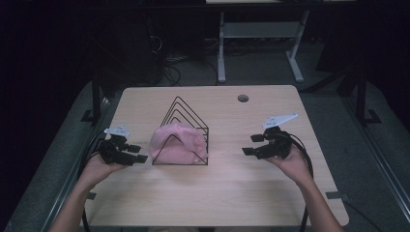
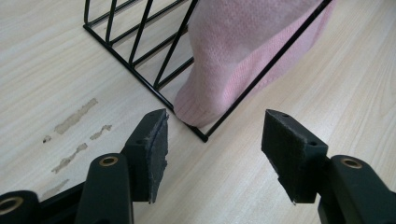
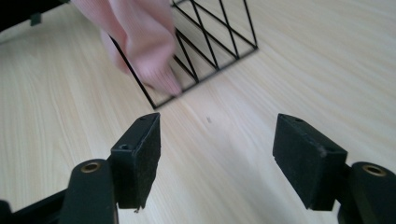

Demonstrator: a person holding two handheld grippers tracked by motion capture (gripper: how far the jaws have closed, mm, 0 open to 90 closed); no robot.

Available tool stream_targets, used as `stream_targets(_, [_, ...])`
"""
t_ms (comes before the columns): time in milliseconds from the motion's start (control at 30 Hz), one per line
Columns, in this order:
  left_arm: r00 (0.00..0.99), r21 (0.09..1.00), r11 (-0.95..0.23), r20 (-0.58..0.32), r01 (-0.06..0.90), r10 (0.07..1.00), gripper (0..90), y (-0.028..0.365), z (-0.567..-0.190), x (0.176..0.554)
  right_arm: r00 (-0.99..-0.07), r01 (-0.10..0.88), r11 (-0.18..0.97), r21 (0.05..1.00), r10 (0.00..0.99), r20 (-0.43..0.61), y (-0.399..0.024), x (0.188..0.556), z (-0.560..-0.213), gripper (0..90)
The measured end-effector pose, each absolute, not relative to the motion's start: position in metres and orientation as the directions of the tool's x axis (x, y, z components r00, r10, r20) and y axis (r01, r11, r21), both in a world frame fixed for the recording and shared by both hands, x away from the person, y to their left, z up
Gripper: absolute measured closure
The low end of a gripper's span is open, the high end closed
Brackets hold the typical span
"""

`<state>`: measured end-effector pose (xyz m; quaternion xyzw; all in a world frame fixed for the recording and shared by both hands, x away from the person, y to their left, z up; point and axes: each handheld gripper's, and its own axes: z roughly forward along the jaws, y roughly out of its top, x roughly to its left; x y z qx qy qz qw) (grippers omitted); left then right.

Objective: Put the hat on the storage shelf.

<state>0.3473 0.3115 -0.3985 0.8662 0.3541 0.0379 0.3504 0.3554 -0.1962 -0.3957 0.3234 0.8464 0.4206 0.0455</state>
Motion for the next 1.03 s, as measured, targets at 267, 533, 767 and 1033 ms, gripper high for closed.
stream_targets(267, [0.74, 0.637, -0.496, -0.181, 0.59, 0.647, 38.7, 0.316, -0.406, 0.337, -0.733, 0.556, 0.382, 0.738, 0.643, 0.22, -0.234, 0.332, -0.413, 30.1])
stream_targets(533, [0.718, 0.655, -0.463, -0.18, 0.597, 0.672, 37.3, 0.322, -0.408, 0.327, -0.677, 0.601, 0.33, 0.728, 0.694, 0.245, -0.269, 0.309, -0.433, 28.8])
stream_targets(767, [0.704, 0.674, -0.432, -0.188, 0.599, 0.684, 34.9, 0.321, -0.414, 0.319, -0.649, 0.619, 0.311, 0.721, 0.719, 0.246, -0.285, 0.298, -0.439, 27.4])
stream_targets(1033, [0.686, 0.694, -0.403, -0.181, 0.597, 0.705, 32.3, 0.319, -0.424, 0.303, -0.64, 0.605, 0.295, 0.74, 0.732, 0.232, -0.288, 0.282, -0.441, 26.2])
